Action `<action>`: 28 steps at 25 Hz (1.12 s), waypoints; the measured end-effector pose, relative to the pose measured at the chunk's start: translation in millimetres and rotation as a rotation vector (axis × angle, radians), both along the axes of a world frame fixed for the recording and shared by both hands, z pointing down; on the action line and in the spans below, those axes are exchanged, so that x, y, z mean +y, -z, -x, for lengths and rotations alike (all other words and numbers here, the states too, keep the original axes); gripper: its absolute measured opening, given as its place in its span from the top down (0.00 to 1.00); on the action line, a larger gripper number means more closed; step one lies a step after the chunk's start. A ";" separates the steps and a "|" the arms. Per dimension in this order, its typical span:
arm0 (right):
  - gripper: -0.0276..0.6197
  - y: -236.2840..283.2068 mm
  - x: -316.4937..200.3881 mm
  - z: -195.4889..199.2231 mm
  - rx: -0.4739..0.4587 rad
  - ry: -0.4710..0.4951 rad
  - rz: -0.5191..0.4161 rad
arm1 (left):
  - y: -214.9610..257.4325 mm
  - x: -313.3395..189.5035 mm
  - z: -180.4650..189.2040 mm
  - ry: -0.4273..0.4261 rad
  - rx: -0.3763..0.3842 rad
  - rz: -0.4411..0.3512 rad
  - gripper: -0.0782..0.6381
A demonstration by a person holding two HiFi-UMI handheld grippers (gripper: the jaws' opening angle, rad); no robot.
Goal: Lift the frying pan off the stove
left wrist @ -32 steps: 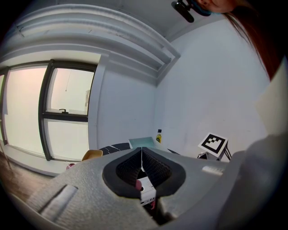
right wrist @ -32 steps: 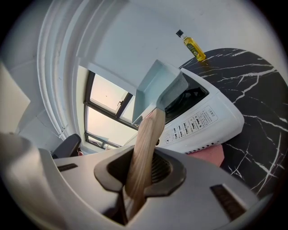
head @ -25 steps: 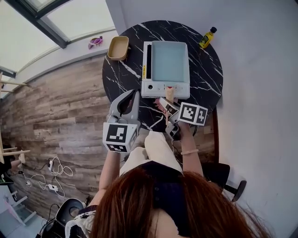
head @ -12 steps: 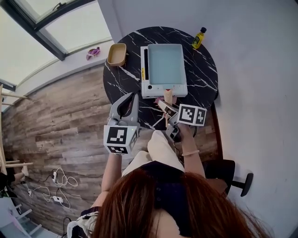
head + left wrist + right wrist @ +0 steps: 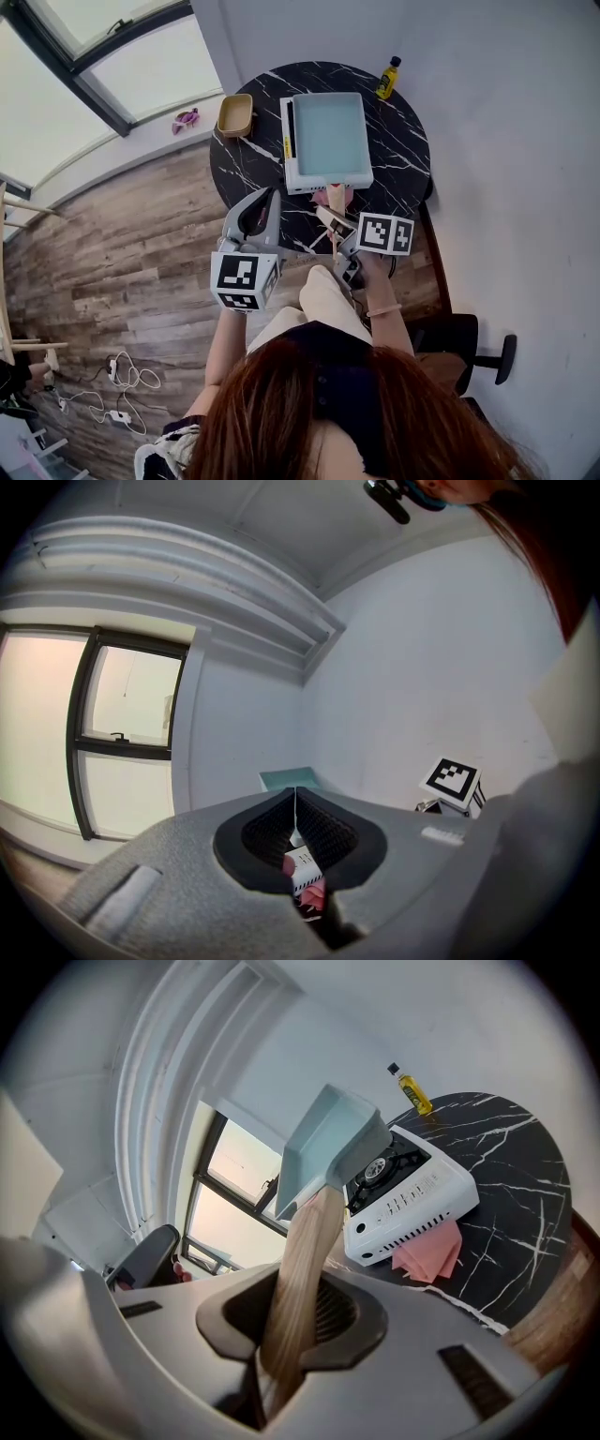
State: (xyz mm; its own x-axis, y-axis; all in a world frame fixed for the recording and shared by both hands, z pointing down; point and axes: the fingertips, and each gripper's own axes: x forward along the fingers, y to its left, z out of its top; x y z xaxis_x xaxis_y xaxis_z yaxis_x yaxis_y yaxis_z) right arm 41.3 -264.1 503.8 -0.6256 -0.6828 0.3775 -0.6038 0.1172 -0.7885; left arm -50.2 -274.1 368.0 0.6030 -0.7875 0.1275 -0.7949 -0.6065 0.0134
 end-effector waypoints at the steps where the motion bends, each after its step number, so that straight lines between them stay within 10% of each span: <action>1: 0.84 1.3 4.6 1.2 0.004 -0.002 -0.003 | 1.1 4.4 0.9 -0.005 0.001 -0.003 0.87; 28: 0.84 24.2 111.4 50.3 0.033 -0.069 -0.073 | 17.0 108.9 45.4 -0.099 0.023 -0.065 0.87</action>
